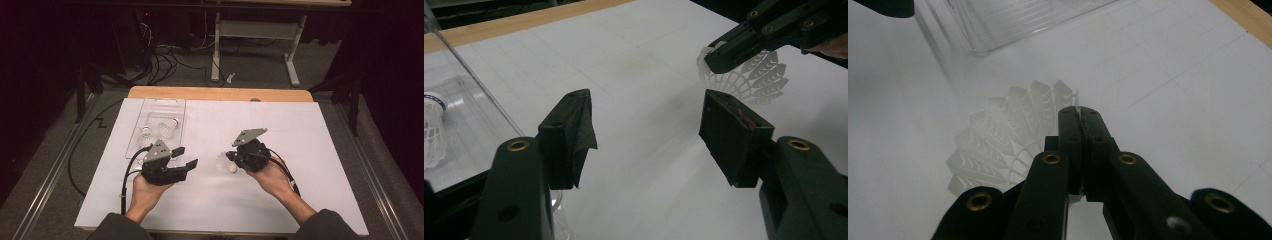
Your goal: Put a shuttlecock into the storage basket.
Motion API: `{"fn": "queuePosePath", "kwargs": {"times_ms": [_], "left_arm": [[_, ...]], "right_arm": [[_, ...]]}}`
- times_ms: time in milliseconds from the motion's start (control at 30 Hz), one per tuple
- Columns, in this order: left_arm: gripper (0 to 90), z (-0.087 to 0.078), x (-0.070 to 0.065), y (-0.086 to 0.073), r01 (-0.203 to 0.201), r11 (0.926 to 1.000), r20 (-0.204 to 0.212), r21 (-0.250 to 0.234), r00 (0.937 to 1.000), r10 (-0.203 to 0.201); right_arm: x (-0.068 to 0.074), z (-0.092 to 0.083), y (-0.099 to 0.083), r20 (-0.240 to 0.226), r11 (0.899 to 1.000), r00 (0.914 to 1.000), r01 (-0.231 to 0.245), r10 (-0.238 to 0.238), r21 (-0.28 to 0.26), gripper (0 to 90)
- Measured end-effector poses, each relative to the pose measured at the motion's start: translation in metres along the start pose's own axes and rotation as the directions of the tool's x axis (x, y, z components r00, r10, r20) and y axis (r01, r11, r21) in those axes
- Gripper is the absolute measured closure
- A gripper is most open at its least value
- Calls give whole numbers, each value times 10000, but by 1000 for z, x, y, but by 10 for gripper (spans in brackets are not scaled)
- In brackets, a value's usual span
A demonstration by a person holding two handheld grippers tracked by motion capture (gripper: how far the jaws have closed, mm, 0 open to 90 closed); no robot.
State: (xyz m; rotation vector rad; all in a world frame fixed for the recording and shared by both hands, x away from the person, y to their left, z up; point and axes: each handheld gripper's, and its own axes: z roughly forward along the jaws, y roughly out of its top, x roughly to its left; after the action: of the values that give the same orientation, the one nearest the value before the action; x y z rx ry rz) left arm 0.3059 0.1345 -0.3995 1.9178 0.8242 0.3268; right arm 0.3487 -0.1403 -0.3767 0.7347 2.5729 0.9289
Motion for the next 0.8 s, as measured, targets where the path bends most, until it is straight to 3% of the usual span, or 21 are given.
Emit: {"fn": "queuePosePath", "kwargs": {"times_ms": [800], "left_arm": [[441, 21, -7, 17, 129, 9979, 767, 636, 9969, -178]], "right_arm": [[2, 1, 2, -158, 9999, 9998, 94, -96, -136, 900]]}}
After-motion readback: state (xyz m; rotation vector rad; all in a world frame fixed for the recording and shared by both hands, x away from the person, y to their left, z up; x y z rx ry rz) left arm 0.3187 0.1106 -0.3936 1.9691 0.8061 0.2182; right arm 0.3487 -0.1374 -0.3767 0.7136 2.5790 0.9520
